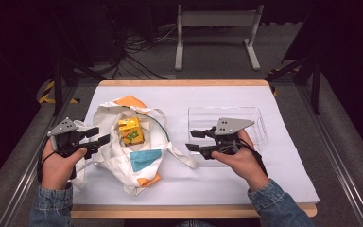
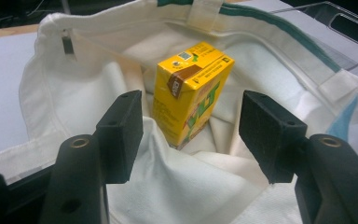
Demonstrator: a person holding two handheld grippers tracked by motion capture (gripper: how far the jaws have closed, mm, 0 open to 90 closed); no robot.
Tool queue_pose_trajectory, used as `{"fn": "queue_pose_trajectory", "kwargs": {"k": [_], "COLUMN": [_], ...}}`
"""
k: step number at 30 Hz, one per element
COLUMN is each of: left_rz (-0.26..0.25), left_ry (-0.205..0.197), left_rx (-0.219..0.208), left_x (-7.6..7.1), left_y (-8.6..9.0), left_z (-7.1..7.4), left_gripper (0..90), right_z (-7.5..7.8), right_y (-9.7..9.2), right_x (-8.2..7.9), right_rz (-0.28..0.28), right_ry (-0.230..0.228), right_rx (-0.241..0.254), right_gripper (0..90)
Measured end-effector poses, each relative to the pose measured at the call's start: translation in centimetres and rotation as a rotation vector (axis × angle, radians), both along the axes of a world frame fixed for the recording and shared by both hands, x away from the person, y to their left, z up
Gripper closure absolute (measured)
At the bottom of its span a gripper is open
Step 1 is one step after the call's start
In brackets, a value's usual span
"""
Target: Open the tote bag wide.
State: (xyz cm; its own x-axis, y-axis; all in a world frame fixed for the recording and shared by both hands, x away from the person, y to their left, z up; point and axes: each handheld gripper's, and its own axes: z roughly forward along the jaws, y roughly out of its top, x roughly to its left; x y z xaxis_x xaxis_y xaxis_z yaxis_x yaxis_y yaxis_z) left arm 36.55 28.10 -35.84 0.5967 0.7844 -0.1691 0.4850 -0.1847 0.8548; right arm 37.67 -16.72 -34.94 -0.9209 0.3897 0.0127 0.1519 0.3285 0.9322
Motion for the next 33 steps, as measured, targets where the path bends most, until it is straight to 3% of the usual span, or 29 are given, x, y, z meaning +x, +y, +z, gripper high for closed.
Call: {"fn": "queue_pose_trajectory", "kwargs": {"k": [9,17,23,26,33], "left_rz": [-0.024,-0.005,0.014,0.019,0.039], "left_ry": [-0.004,0.003,0.025,0.019,0.025], "left_rx": [0.005,-0.006,-0.003,-0.008,0.004], "left_x": [-0.7,-1.1,-1.0,-1.2,-1.3], "left_y": [0.0,0.7,1.1,1.3,1.9], "left_z": [1.3,1.7,1.3,1.3,1.0], "left_gripper": [39.9,38.8,38.7,38.7,39.2], "right_z": [2.0,2.7,2.9,2.7,2.0], "right_y": [1.8,3.8,5.5,7.4,9.1], "right_x": [1.8,3.4,4.7,6.0,7.5], "right_rz": [0.002,-0.006,-0.004,0.0,0.013], "right_ry": [-0.012,-0.013,-0.021,-0.025,0.001], "right_rx": [0.015,0.01,-0.001,-0.025,0.003], "right_gripper": [52.4,54.3,54.3,54.5,55.3]}}
